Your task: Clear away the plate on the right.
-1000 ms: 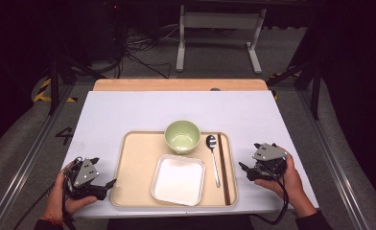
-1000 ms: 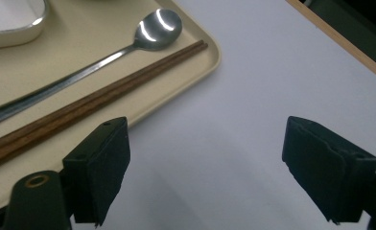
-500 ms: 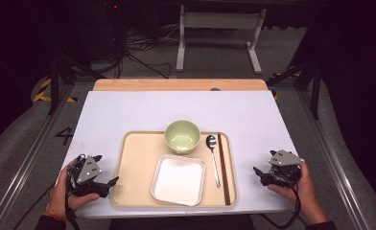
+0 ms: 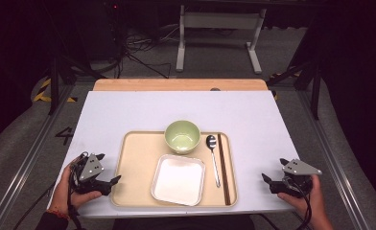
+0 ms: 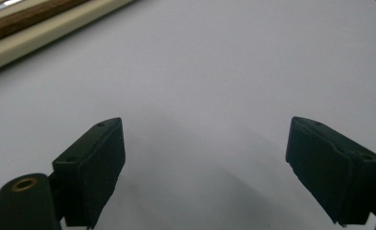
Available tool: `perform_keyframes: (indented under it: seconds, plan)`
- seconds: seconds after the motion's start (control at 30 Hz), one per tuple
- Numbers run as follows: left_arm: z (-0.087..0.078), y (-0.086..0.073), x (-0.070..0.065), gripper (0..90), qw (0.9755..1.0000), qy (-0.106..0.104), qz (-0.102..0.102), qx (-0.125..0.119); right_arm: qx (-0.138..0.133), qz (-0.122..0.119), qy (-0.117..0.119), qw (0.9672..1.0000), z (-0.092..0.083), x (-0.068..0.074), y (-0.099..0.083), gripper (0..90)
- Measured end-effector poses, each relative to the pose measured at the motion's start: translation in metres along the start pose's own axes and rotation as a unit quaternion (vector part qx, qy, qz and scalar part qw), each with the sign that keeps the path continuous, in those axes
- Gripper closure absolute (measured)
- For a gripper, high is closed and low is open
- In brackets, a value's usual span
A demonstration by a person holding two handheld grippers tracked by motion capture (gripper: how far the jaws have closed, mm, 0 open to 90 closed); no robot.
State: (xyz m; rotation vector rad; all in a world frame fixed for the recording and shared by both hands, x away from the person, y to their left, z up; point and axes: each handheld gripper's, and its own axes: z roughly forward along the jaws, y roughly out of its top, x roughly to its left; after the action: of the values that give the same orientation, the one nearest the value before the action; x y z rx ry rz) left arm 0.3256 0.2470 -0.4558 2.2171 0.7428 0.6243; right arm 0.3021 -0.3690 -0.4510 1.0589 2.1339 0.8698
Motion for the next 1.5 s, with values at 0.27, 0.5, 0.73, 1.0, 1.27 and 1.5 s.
perform_keyframes:
  seconds: [0.27, 0.5, 0.73, 1.0, 1.27, 1.5]
  plan:
    - [0.0029, 0.0018, 0.0037, 9.7, 1.0000, 0.002, -0.002, -0.004, 0.004, 0.010, -0.013, 0.9999, -0.0020, -0.0044, -0.0092, 13.8]
    - [0.0022, 0.0020, 0.0013, 9.7, 1.0000, 0.006, 0.005, 0.002, -0.005, 0.009, -0.022, 0.9997, -0.0053, -0.0042, -0.0088, 13.6]
    - [0.0021, 0.0041, -0.0007, 9.7, 0.9999, 0.003, 0.009, -0.002, -0.003, 0.004, -0.030, 0.9995, -0.0078, -0.0005, -0.0081, 13.6]
    - [0.0040, 0.0053, -0.0015, 9.7, 0.9999, -0.001, 0.015, -0.003, -0.001, -0.001, -0.033, 0.9994, -0.0104, 0.0029, -0.0083, 13.5]
    - [0.0030, 0.0051, -0.0016, 9.7, 0.9999, 0.002, 0.011, -0.002, 0.000, 0.000, -0.032, 0.9995, -0.0096, 0.0025, -0.0078, 13.3]
    - [0.0012, 0.0049, -0.0010, 9.7, 0.9999, 0.007, 0.010, 0.002, -0.001, 0.001, -0.032, 0.9995, -0.0087, 0.0014, -0.0069, 13.2]
